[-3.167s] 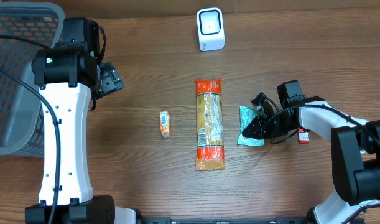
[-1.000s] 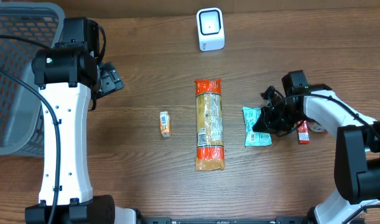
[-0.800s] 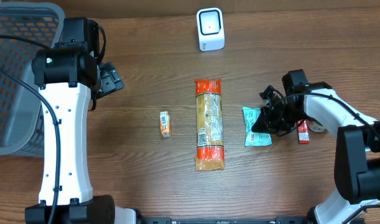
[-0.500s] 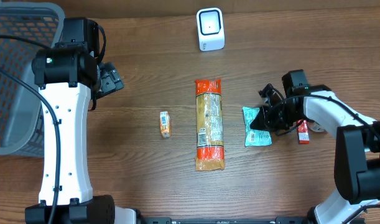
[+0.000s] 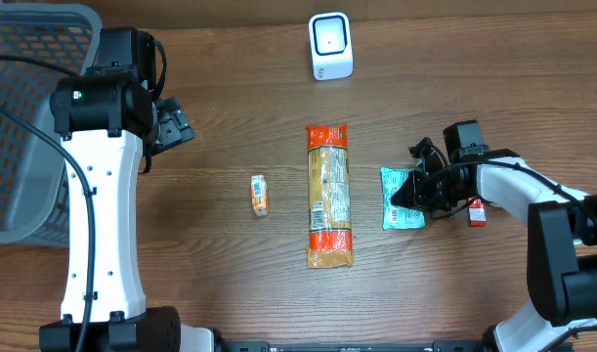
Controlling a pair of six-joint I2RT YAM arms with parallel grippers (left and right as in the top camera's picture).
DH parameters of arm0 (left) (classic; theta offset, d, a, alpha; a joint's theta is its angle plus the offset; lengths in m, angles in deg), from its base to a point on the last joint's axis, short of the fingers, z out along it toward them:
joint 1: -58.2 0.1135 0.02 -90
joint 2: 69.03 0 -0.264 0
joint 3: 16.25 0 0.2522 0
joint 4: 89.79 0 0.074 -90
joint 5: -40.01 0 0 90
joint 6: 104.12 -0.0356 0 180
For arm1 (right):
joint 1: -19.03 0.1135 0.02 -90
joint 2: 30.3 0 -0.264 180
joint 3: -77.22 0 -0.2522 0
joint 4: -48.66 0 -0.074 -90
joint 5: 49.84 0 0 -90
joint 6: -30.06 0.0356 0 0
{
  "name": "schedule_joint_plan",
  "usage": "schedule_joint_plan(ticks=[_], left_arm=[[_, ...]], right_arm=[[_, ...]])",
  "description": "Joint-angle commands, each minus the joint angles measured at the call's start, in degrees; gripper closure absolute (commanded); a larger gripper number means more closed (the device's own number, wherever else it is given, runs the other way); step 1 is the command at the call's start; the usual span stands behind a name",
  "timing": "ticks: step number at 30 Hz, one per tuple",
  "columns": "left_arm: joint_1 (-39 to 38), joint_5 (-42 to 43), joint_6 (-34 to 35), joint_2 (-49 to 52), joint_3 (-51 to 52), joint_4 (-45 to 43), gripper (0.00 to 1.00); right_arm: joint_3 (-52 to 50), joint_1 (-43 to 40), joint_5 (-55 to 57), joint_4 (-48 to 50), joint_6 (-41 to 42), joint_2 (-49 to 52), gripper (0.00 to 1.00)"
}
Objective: Scan the item barcode
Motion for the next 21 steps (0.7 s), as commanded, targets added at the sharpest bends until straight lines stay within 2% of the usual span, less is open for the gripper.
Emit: schedule_joint_plan(ticks=[1, 5, 11, 17, 18, 19, 20, 21], left_arm=[[0.15, -0.72, -1.05, 0.42, -0.26, 0.09, 0.00], [0.15, -0.72, -1.05, 0.39, -0.26, 0.09, 0.00], [0.15, -0.72, -1.05, 0.39, -0.26, 0.09, 0.00], [0.15, -0.72, -1.05, 0.39, -0.26, 0.09, 0.01], [0.15, -0.72, -1.05, 0.42, -0.26, 0.09, 0.00], [0.15, -0.72, -1.05, 0.39, -0.26, 0.11, 0.00], [0.15, -0.72, -1.05, 0.39, -0.26, 0.09, 0.00], [0.15, -0.72, -1.05, 0.42, -0.26, 0.09, 0.00]], right_arm=[[1.88, -0.15, 2.10, -3.32, -1.66, 1.29, 0.96], [8.15, -0.15, -4.37, -11.80, -8.20, 0.39, 0.96], [11.67, -0.15, -0.22, -20.65, -8.57, -0.63, 0.96], [9.97, -0.26, 8.09, -18.32, -6.14, -0.63, 0.96], [9.99, -0.26, 7.82, -17.22, -6.16, -0.63, 0.90], [10.03, -0.26, 7.52, -16.09, -6.16, -0.63, 0.73], [10.34, -0.26, 7.13, -15.30, -6.16, -0.63, 0.67], [10.88, -0.26, 6.56, -15.13, -6.19, -0.63, 0.66]])
